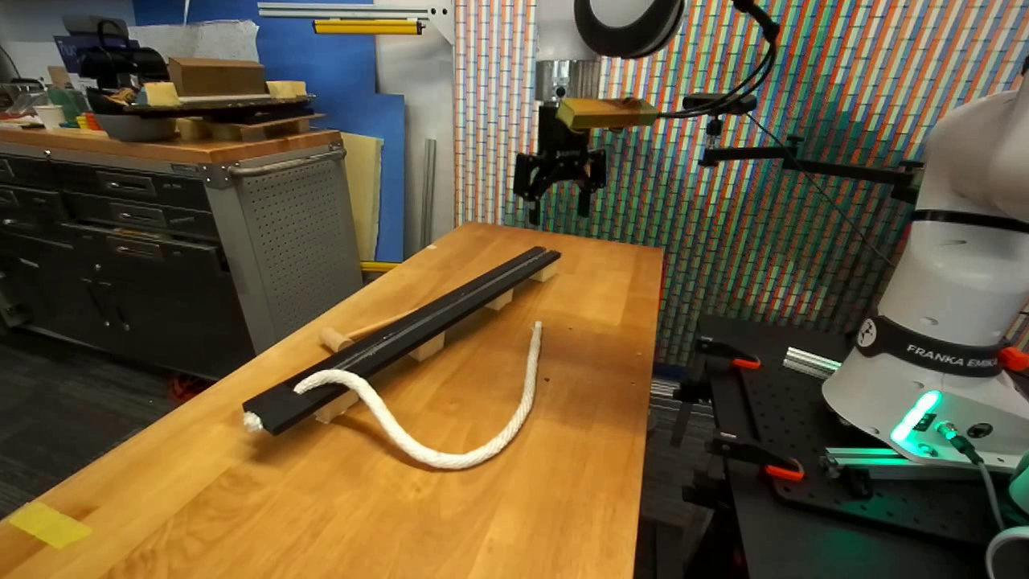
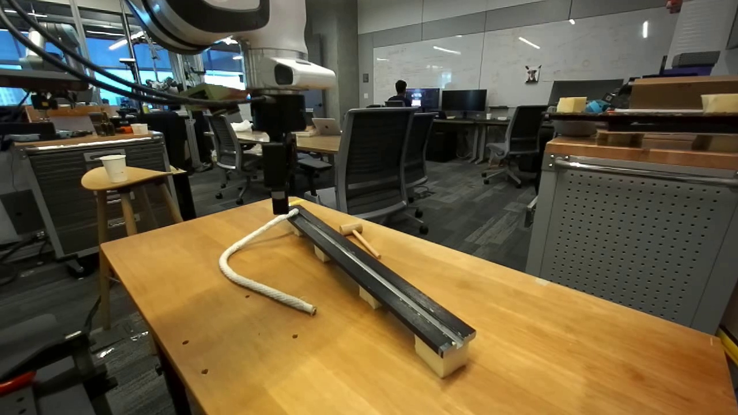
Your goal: Put the rope on the black thing
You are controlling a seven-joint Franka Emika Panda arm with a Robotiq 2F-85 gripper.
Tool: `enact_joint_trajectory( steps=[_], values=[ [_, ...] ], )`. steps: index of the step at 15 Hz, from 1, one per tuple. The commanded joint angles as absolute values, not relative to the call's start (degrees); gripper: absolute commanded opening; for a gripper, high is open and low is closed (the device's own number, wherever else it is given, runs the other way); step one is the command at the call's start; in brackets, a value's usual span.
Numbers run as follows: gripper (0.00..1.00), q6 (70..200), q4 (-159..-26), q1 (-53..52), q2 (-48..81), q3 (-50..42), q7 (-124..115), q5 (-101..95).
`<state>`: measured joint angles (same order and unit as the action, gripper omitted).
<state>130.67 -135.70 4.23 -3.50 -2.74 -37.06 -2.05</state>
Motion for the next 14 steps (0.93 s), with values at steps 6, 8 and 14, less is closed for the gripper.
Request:
enact_joint_trajectory(
  steps=[6, 8, 14],
  values=[
    [1.00, 130.63, -133.70, 4.57, 4.16, -4.33, -36.49, -0.62],
    [1.00, 131.66, -133.58, 4.64, 5.18, -4.54, -34.14, 1.49],
    [1.00, 136.24, -132.78, 4.46, 8.94, -4.67, -28.32, 6.54]
  ],
)
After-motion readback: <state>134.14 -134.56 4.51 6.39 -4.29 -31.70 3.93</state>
